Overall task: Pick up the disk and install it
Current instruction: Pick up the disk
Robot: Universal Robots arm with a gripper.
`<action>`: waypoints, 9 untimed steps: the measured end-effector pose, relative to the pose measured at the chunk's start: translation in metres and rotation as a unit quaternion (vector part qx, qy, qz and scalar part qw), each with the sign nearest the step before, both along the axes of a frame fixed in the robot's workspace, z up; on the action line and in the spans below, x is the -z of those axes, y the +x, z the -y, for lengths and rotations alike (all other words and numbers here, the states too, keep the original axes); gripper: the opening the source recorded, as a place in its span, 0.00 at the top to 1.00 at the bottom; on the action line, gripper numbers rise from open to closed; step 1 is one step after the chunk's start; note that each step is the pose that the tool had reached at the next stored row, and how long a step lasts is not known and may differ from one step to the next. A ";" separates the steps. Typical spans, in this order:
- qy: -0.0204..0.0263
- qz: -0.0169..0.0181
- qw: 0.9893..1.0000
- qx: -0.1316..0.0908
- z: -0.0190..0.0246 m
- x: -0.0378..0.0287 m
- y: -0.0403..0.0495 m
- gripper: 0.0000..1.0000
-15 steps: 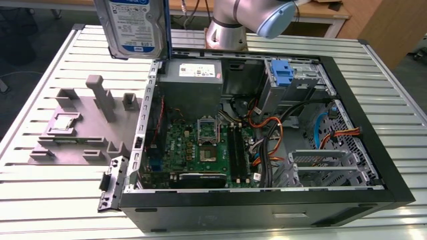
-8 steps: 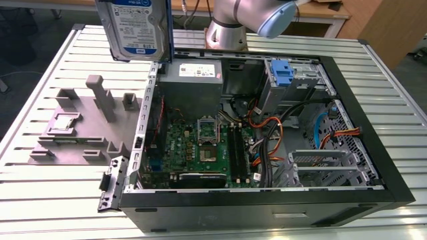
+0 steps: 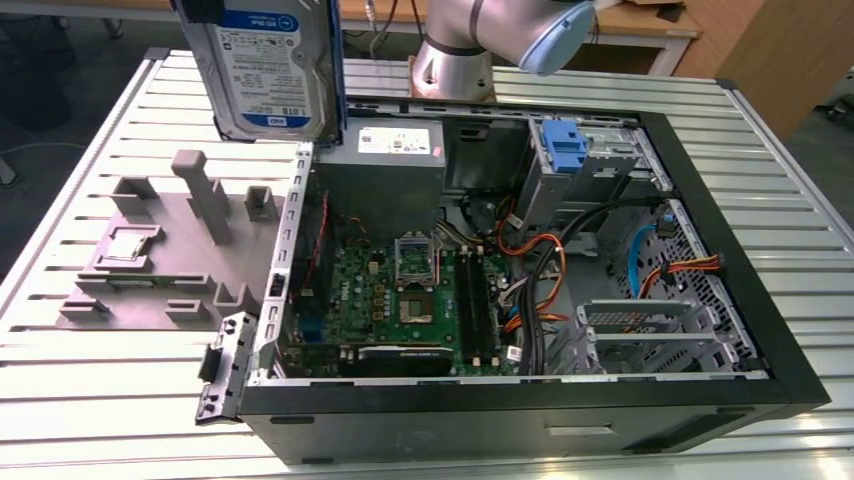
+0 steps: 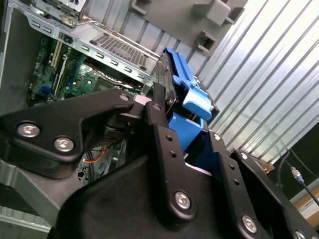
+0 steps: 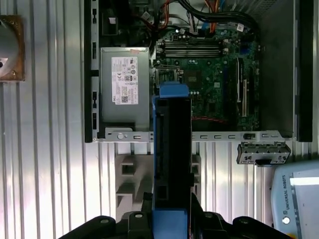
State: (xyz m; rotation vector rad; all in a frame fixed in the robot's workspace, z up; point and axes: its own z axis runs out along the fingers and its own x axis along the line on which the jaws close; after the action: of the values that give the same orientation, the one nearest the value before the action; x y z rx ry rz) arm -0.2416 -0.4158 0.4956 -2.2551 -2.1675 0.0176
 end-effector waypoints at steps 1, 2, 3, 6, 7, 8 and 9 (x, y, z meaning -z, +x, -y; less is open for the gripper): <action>0.000 0.000 1.000 0.000 0.0010 0.0002 0.0013 0.63; 0.000 0.000 1.000 0.000 0.0015 0.0003 0.0028 0.63; 0.001 0.000 1.000 0.000 0.0021 0.0003 0.0044 0.63; 0.018 0.000 1.000 0.000 0.0034 0.0005 0.0073 0.63; 0.025 0.000 1.000 0.000 0.0041 0.0006 0.0076 0.63; 0.026 0.000 1.000 0.000 0.0051 0.0005 0.0080 0.63; 0.026 0.000 1.000 0.000 0.0059 0.0005 0.0083 0.63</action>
State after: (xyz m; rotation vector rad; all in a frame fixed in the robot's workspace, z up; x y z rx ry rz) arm -0.2333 -0.4217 0.4951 -2.2274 -2.1417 -0.0386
